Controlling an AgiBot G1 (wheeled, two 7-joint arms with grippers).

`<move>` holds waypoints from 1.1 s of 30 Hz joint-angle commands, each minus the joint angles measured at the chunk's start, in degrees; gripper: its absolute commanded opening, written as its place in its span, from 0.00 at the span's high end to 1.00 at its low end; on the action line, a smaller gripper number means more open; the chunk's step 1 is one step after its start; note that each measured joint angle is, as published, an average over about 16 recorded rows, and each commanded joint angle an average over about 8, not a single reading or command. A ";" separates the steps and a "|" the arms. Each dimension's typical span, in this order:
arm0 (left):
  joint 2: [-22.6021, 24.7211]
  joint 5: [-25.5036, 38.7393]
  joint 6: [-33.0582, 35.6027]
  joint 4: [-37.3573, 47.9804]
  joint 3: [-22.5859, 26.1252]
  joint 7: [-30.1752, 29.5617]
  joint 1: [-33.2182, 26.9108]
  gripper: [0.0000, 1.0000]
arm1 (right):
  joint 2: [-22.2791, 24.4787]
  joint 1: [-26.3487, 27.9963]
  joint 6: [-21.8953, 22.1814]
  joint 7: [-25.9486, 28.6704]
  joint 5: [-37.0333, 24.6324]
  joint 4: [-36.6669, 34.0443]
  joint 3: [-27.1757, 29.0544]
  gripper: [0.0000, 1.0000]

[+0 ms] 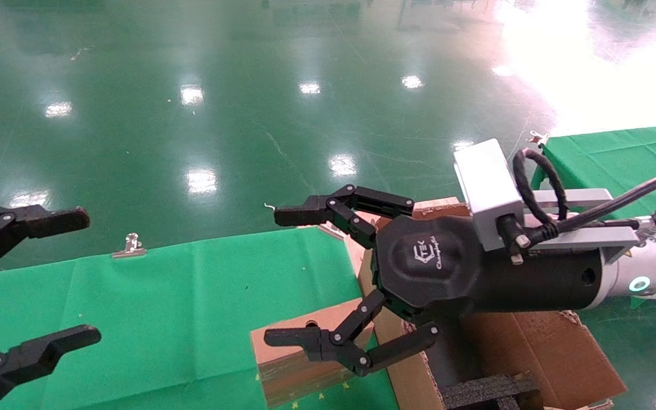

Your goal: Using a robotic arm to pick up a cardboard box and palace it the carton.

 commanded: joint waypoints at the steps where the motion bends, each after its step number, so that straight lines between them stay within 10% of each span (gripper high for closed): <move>1: 0.00 0.00 0.00 0.00 0.00 0.00 0.00 0.00 | 0.00 0.00 0.00 0.00 0.00 0.00 0.00 0.00; 12: 0.00 0.00 0.00 0.00 0.00 0.00 0.00 0.00 | 0.00 0.00 0.00 0.00 0.00 0.00 0.00 0.00; 21: 0.00 0.00 0.00 0.00 0.00 0.00 0.00 1.00 | 0.00 0.00 0.00 0.00 0.00 0.00 0.00 0.00; 33: 0.00 0.00 0.00 0.00 0.00 0.00 0.00 1.00 | 0.08 2.65 -0.65 1.24 -4.76 0.13 -2.20 0.00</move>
